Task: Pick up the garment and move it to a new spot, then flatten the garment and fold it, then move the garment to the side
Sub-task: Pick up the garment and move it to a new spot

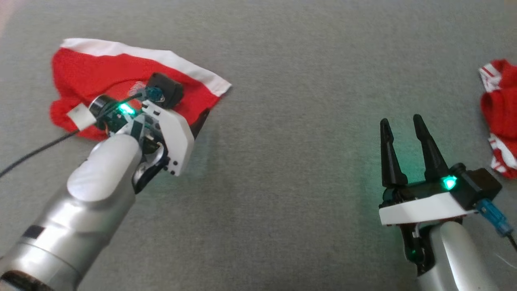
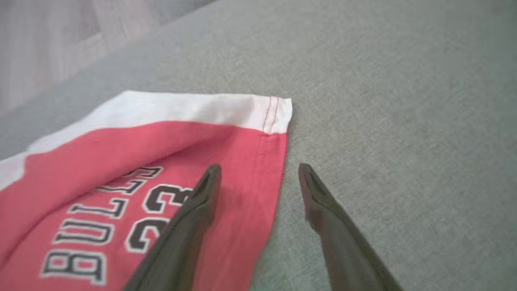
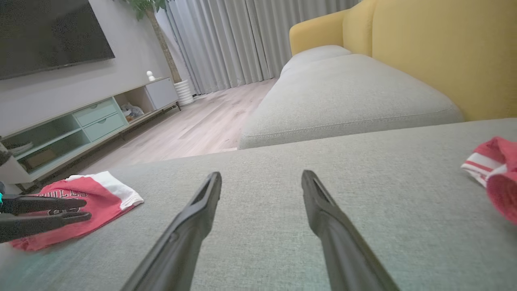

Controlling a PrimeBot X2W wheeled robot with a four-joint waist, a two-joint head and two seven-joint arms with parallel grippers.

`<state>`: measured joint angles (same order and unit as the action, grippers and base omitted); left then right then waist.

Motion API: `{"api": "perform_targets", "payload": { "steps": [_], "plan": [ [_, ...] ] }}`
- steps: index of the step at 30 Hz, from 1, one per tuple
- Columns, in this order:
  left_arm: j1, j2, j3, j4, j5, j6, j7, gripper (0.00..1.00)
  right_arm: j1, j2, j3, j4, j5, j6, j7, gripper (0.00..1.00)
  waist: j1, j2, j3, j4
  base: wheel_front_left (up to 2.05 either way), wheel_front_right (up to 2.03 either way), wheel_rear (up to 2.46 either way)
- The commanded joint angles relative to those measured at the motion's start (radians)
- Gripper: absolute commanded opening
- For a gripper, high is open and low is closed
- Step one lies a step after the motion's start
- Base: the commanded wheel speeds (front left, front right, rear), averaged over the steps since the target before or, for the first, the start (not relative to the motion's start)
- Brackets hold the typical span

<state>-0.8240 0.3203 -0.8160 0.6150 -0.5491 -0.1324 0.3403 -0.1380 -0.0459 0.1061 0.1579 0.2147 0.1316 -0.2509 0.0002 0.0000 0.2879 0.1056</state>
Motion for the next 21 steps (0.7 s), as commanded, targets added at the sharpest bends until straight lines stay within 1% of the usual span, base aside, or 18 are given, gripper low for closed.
{"api": "perform_targets", "payload": {
  "steps": [1,7,13,14,15,18,21],
  "plan": [
    [-0.07,0.055,-0.002,-0.007,-0.037,0.002,0.02,1.0,-0.027,-0.004,0.029,-0.038,0.01,-0.001,-0.011,1.0,-0.0002,0.0,0.037,-0.042,0.0,0.0,0.0],
    [-0.109,0.088,-0.093,0.05,-0.137,0.002,0.058,1.0,-0.04,-0.004,0.034,-0.049,0.017,-0.001,-0.011,1.0,-0.0002,0.0,0.061,-0.076,0.0,0.0,0.0],
    [-0.141,0.095,-0.128,0.14,-0.176,0.002,0.07,1.0,-0.044,-0.004,0.033,-0.059,0.021,-0.001,-0.011,1.0,-0.0002,0.0,0.074,-0.093,0.0,0.0,0.0],
    [-0.143,0.093,-0.133,0.15,-0.185,0.002,0.074,0.67,-0.043,-0.004,0.032,-0.06,0.022,-0.001,-0.011,1.0,-0.0002,0.0,0.074,-0.095,0.0,0.0,0.0],
    [-0.145,0.091,-0.14,0.154,-0.193,0.002,0.07,0.0,-0.043,-0.004,0.032,-0.059,0.022,-0.001,-0.011,1.0,-0.0002,0.0,0.072,-0.096,0.0,0.0,0.0],
    [-0.158,0.091,-0.151,0.156,-0.205,0.002,0.024,0.0,-0.041,-0.004,0.028,-0.055,0.025,-0.001,-0.011,1.0,-0.0002,0.0,0.06,-0.099,0.0,0.0,0.0],
    [-0.177,0.083,-0.148,0.153,-0.205,0.002,-0.067,0.0,-0.038,-0.004,0.026,-0.049,0.026,-0.001,-0.011,1.0,-0.0002,0.0,0.039,-0.1,0.0,0.0,0.0]
  ]
}}
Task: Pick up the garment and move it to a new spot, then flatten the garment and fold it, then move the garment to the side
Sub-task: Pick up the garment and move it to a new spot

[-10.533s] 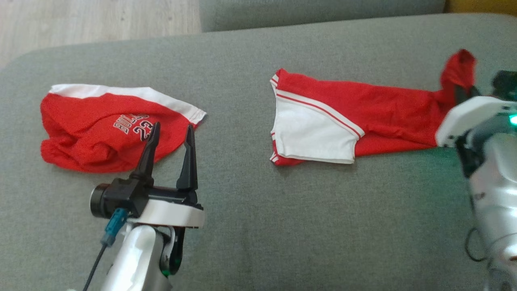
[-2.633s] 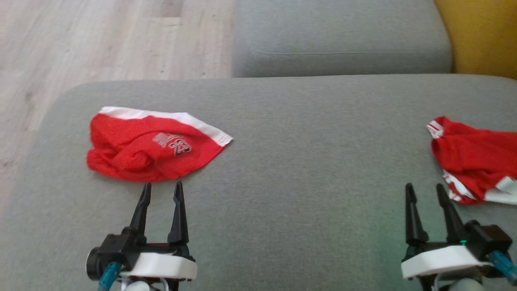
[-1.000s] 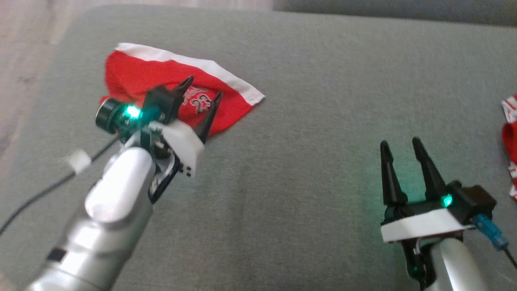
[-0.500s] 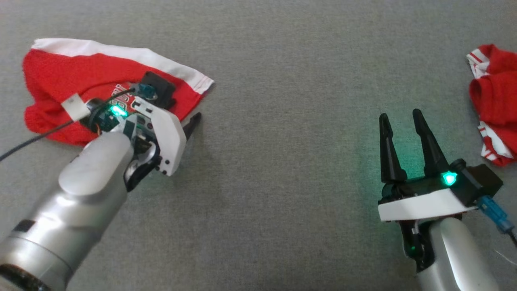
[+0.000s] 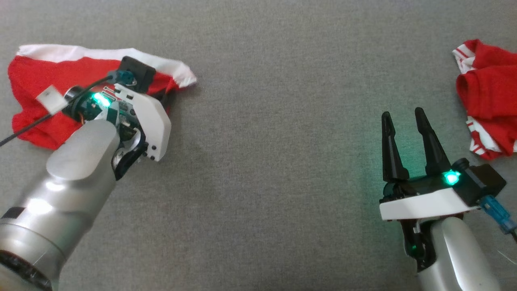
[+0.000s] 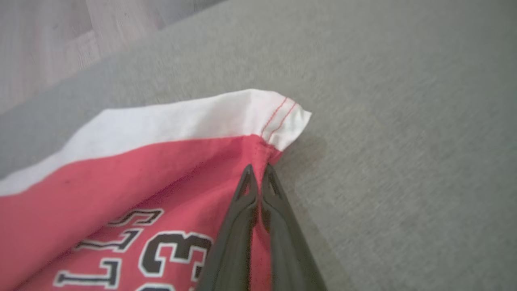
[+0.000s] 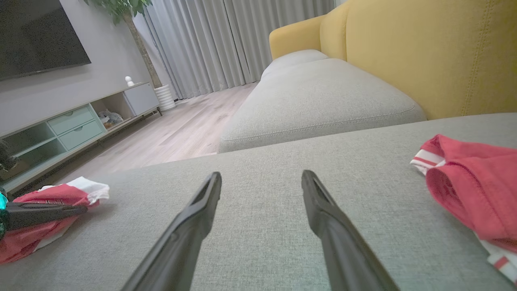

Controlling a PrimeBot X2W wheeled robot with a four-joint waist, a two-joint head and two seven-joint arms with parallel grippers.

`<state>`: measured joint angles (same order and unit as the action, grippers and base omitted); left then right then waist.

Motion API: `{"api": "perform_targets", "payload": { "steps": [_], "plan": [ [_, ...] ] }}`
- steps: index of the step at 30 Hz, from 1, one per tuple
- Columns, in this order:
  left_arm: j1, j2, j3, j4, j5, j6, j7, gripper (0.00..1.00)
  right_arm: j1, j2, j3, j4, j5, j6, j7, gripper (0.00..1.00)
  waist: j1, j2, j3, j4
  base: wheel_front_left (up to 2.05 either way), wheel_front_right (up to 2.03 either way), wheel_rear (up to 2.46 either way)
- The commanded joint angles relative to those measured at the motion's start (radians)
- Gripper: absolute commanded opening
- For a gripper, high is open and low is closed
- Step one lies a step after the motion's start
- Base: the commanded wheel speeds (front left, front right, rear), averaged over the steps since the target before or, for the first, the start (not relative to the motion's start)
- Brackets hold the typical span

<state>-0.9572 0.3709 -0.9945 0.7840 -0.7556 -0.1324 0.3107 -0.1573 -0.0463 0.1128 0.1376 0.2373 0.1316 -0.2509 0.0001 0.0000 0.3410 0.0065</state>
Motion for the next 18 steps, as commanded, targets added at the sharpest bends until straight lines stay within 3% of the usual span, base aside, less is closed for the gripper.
{"api": "perform_targets", "payload": {
  "steps": [1,11,18],
  "plan": [
    [-0.05,0.027,0.035,-0.019,0.001,0.002,-0.075,0.0,-0.018,-0.004,0.018,-0.026,0.004,-0.001,-0.011,1.0,-0.0001,0.0,-0.024,-0.001,0.0,0.0,0.0],
    [-0.106,-0.031,0.099,-0.099,0.002,0.005,-0.386,0.0,0.009,-0.004,0.008,-0.009,0.013,-0.001,-0.011,1.0,-0.0001,0.0,-0.122,-0.006,0.0,0.0,0.0],
    [-0.134,-0.031,0.171,-0.249,-0.001,0.066,-0.515,0.0,0.042,-0.004,-0.004,-0.003,0.021,-0.001,-0.011,1.0,-0.0001,0.0,-0.19,-0.017,0.0,0.0,0.0]
  ]
}}
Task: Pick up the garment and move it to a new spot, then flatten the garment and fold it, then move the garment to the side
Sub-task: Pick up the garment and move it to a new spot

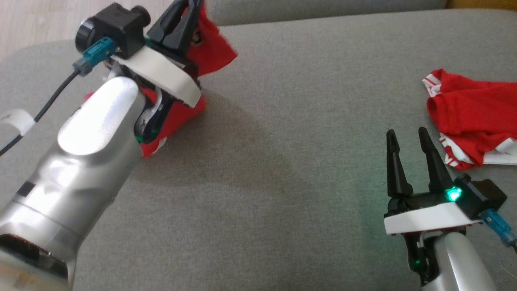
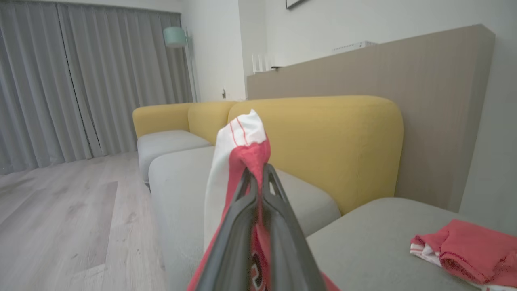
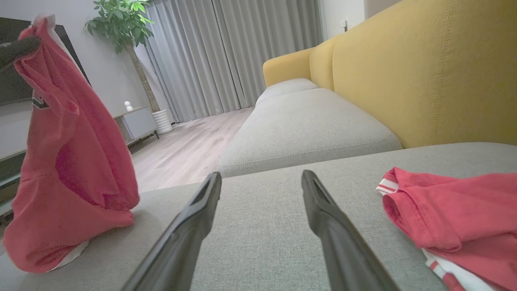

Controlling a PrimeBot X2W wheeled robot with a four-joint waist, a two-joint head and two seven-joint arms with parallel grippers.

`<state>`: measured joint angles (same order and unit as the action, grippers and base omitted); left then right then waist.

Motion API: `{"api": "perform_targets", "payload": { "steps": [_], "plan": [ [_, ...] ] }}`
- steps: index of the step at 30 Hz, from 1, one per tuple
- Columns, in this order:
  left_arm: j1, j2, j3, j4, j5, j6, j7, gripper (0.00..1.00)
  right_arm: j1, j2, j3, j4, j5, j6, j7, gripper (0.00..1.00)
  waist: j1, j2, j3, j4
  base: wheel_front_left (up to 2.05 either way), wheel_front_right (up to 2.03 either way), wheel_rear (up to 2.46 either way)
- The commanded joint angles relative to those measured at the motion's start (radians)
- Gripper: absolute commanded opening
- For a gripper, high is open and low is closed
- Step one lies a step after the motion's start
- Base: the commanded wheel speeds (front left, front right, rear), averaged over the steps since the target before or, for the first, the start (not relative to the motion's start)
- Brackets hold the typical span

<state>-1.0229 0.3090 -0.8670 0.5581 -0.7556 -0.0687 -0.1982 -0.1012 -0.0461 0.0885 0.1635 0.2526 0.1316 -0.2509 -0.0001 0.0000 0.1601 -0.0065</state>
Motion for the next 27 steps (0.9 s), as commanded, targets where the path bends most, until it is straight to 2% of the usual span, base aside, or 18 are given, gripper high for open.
{"api": "perform_targets", "payload": {
  "steps": [1,9,15,21,26,27],
  "plan": [
    [-0.069,0.035,0.05,-0.046,0.001,0.012,-0.012,0.0,-0.011,-0.004,0.021,-0.029,0.007,-0.001,-0.011,1.0,0.0001,0.0,-0.016,-0.006,0.0,0.0,0.0],
    [-0.059,0.089,0.079,-0.259,0.021,0.092,-0.011,0.0,0.002,-0.004,0.026,-0.036,0.02,-0.001,-0.011,1.0,0.0001,0.0,-0.047,-0.049,0.0,0.0,0.0],
    [-0.055,0.124,0.081,-0.363,0.03,0.138,0.036,0.0,0.0,-0.004,0.035,-0.045,0.03,-0.001,-0.011,1.0,0.0001,0.0,-0.037,-0.099,0.0,0.0,0.0],
    [-0.071,0.136,0.059,-0.366,0.049,0.155,0.085,0.0,-0.023,-0.004,0.062,-0.059,0.057,-0.001,-0.011,1.0,0.0001,0.0,0.015,-0.19,0.0,0.0,0.0],
    [-0.118,0.111,0.034,-0.279,0.064,0.138,0.108,0.0,-0.052,-0.004,0.098,-0.076,0.089,-0.001,-0.011,1.0,0.0001,0.0,0.082,-0.282,0.0,0.0,0.0],
    [-0.118,0.111,0.034,-0.279,0.064,0.138,0.108,0.0,-0.052,-0.004,0.098,-0.076,0.089,-0.001,-0.011,1.0,0.0001,0.0,0.082,-0.282,0.0,0.0,0.0]
  ]
}}
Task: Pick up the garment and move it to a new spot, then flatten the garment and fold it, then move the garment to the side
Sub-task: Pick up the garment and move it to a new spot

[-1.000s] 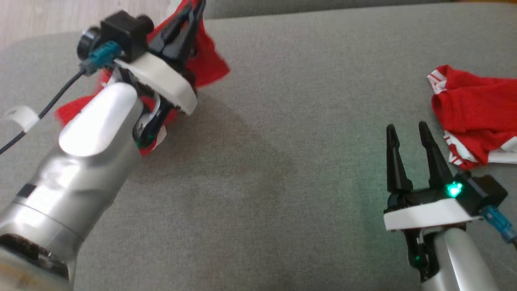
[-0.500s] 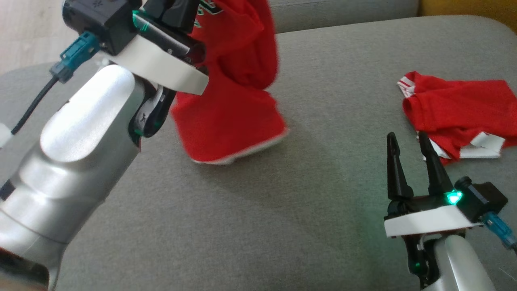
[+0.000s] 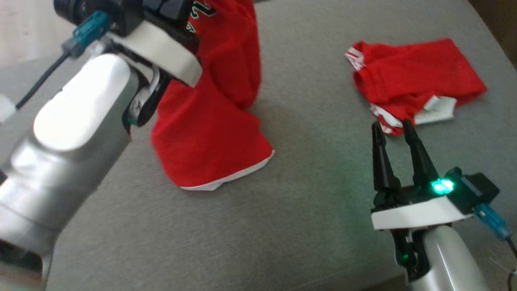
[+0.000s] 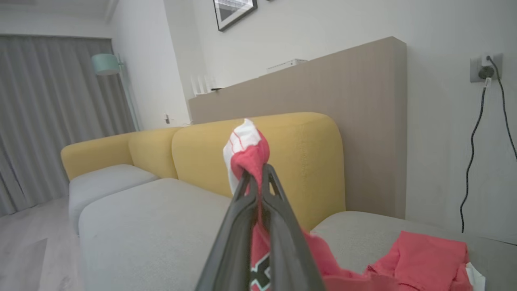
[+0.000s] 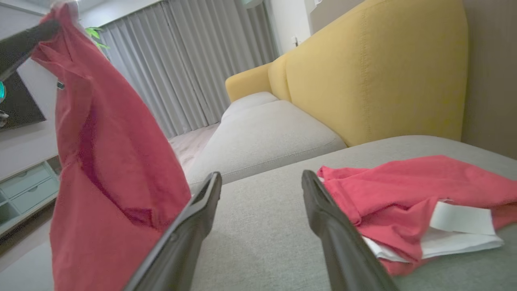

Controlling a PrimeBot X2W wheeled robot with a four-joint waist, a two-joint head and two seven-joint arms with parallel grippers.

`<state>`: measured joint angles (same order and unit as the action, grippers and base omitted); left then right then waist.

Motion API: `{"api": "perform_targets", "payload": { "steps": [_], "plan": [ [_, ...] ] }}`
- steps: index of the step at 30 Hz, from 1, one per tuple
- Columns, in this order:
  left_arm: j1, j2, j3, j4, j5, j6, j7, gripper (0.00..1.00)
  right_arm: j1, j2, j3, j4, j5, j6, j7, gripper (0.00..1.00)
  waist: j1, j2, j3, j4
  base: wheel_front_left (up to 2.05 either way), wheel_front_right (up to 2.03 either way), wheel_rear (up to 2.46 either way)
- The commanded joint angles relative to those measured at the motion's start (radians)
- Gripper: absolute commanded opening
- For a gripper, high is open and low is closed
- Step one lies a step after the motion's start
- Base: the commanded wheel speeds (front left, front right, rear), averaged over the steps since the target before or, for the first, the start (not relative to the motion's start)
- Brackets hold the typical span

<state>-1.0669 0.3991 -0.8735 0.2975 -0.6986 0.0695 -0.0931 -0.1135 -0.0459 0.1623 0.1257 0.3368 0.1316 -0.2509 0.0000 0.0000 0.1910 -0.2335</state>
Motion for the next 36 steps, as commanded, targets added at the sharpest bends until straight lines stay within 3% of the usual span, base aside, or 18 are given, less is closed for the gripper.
{"api": "perform_targets", "payload": {
  "steps": [1,5,6,7,14,23,28,36],
  "plan": [
    [-0.087,0.013,0.034,0.008,0.012,-0.007,0.006,0.0,-0.046,-0.004,0.033,-0.041,0.012,-0.001,-0.011,1.0,0.0,0.0,0.066,-0.074,0.0,0.0,0.0],
    [-0.141,-0.036,0.006,0.141,0.031,-0.048,-0.011,0.0,-0.064,-0.004,0.059,-0.052,0.038,-0.001,-0.011,1.0,0.0,0.0,0.107,-0.126,0.0,0.0,0.0],
    [-0.153,-0.051,-0.001,0.179,0.036,-0.06,-0.021,0.41,-0.067,-0.004,0.063,-0.054,0.043,-0.001,-0.011,1.0,0.0,0.0,0.114,-0.134,0.0,0.0,0.0],
    [-0.164,-0.063,-0.009,0.219,0.042,-0.072,-0.03,1.0,-0.069,-0.004,0.065,-0.055,0.047,-0.001,-0.011,1.0,0.0,0.0,0.119,-0.139,0.0,0.0,0.0],
    [-0.204,-0.125,-0.045,0.43,0.056,-0.136,-0.086,1.0,-0.068,-0.004,0.06,-0.056,0.05,-0.001,-0.011,1.0,0.0,0.0,0.12,-0.13,0.0,0.0,0.0],
    [-0.16,-0.111,-0.044,0.492,0.059,-0.163,-0.156,1.0,-0.052,-0.004,0.034,-0.044,-0.001,-0.001,-0.011,1.0,0.0,0.0,0.059,-0.014,0.0,0.0,0.0],
    [-0.039,-0.071,0.006,0.419,0.063,-0.122,-0.168,1.0,-0.032,-0.004,-0.002,-0.032,-0.04,-0.001,-0.011,1.0,0.0,0.0,0.003,0.073,0.0,0.0,0.0],
    [0.364,-0.027,0.212,0.11,0.093,0.015,-0.168,1.0,0.026,-0.004,-0.069,-0.009,-0.084,-0.001,-0.011,1.0,0.0,0.0,-0.083,0.212,0.0,0.0,0.0]
  ]
}}
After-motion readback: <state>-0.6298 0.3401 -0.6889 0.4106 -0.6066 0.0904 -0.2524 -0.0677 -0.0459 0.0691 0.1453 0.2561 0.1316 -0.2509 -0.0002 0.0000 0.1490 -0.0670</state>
